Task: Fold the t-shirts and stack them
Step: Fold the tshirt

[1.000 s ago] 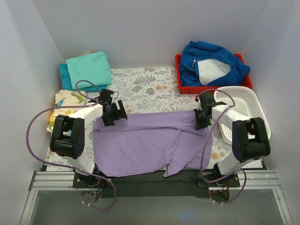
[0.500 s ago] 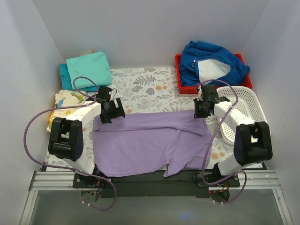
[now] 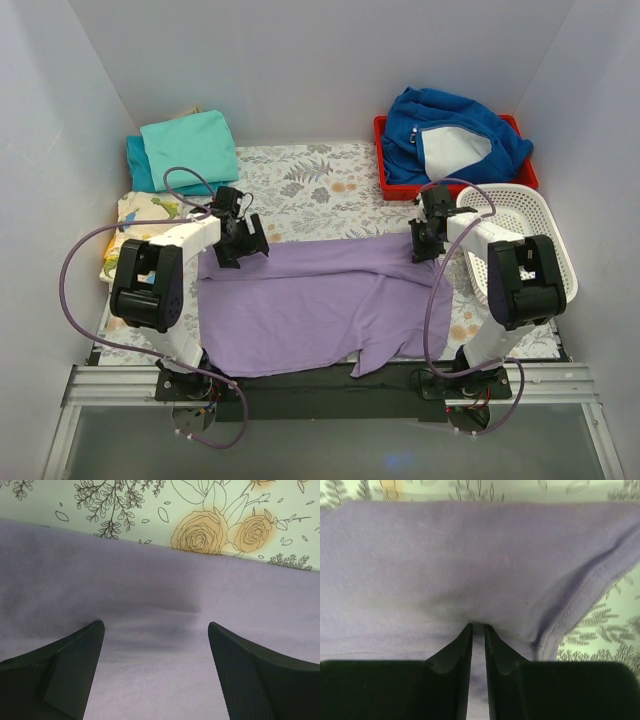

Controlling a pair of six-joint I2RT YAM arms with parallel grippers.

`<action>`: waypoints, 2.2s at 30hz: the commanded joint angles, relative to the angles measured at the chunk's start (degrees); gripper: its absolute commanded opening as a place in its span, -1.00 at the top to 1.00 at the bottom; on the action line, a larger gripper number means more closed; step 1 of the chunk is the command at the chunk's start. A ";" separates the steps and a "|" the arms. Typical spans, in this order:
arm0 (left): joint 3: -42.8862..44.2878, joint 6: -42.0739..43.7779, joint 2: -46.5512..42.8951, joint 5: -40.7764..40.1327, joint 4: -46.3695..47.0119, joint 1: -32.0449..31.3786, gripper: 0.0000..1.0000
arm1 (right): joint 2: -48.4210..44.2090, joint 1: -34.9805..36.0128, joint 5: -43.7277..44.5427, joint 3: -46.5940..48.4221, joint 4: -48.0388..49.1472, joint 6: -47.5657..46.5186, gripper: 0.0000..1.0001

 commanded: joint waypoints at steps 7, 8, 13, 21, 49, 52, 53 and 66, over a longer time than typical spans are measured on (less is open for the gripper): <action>14.88 3.82 14.20 -5.61 -5.19 1.11 -0.69 | 13.93 0.10 0.89 16.16 0.43 -1.64 0.57; 16.65 4.35 16.39 -6.05 -5.63 1.11 -0.69 | 16.03 0.10 0.89 17.21 0.00 -1.47 0.58; 24.66 6.20 21.85 -9.04 -8.27 1.64 -0.70 | 19.83 0.10 2.38 21.53 -0.62 -1.29 0.58; 28.80 7.96 22.31 -7.56 -7.13 2.08 -0.70 | 19.31 0.10 0.63 22.85 0.96 -4.89 0.58; -12.77 -8.21 -18.93 8.80 9.66 -11.37 -0.72 | -43.71 13.96 8.70 -26.19 -4.39 30.78 0.49; -12.60 -7.77 -18.40 8.53 9.40 -11.63 -0.72 | -43.01 18.71 12.47 -27.51 -7.37 34.98 0.49; -12.69 -7.77 -18.66 8.45 9.31 -11.72 -0.72 | -42.92 19.78 13.45 -27.69 -8.17 36.40 0.48; -11.19 -5.66 -15.23 8.44 8.87 -11.72 -0.72 | -41.17 24.88 23.65 -30.41 -8.89 43.62 -0.24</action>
